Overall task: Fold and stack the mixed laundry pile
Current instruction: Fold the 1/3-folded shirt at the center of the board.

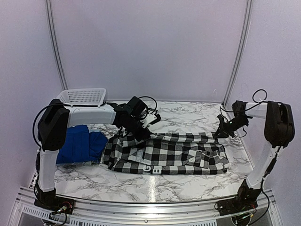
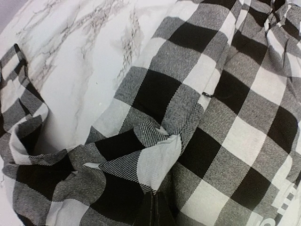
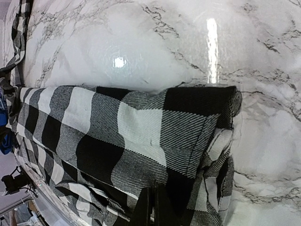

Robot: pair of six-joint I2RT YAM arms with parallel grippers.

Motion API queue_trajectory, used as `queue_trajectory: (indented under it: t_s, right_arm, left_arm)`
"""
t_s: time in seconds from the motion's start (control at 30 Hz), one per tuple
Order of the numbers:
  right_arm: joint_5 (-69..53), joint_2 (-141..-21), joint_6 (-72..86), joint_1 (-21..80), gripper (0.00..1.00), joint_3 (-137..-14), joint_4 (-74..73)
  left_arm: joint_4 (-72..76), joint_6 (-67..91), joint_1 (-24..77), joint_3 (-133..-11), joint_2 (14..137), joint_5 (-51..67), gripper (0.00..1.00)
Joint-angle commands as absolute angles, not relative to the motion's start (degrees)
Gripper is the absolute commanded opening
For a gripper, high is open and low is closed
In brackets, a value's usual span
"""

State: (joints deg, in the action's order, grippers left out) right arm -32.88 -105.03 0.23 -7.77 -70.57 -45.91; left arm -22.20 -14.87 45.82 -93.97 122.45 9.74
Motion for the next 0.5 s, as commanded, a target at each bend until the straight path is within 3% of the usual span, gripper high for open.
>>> queue_trajectory:
  t_s: [0.0,0.47]
  right_arm:
    - [-33.4,-101.7,0.1,-8.3,0.0,-71.9,-48.4]
    - [-28.9,-101.8,2.0,-8.4,0.0,-64.3,-43.2]
  left_arm:
    - [-23.5,-16.0,45.7,-92.3,116.7,9.7,0.0]
    - [-23.5,-14.6,46.3,-87.0,118.1,12.9,0.0]
